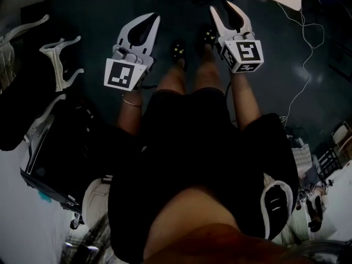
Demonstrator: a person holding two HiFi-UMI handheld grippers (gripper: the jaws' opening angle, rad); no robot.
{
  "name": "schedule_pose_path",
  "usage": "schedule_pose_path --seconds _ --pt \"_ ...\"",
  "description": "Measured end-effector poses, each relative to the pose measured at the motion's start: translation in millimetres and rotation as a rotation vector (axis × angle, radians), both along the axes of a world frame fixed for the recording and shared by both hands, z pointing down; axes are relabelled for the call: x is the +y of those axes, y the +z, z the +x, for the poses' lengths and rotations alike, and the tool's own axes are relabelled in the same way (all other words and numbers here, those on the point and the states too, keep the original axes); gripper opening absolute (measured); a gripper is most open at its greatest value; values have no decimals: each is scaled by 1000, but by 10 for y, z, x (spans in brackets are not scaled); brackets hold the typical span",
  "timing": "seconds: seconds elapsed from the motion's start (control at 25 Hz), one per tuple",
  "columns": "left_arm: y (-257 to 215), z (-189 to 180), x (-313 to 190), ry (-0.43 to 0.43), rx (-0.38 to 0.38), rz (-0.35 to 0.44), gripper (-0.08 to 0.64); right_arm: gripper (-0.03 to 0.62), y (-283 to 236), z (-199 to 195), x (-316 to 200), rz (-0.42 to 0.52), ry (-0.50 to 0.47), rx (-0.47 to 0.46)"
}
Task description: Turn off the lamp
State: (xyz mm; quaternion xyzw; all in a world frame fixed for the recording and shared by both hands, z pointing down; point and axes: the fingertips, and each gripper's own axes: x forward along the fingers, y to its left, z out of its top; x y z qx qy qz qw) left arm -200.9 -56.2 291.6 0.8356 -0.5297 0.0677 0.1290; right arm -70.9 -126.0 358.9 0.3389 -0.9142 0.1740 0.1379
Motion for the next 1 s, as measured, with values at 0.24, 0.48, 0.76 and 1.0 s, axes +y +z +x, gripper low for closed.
schedule_pose_path --seconds 0.24,0.48,0.76,1.0 --pt "212 23 -101 -24 12 -21 6 123 271 -103 -222 -21 -4 -8" --pt "374 100 -104 -21 -10 -32 6 123 402 -156 -307 -29 -25 -23" --pt "558 145 -110 -35 -15 -32 6 110 506 -274 -340 -29 -85 -25" --pt "700 68 -51 -61 -7 -50 6 81 585 -338 -366 -25 -83 -21"
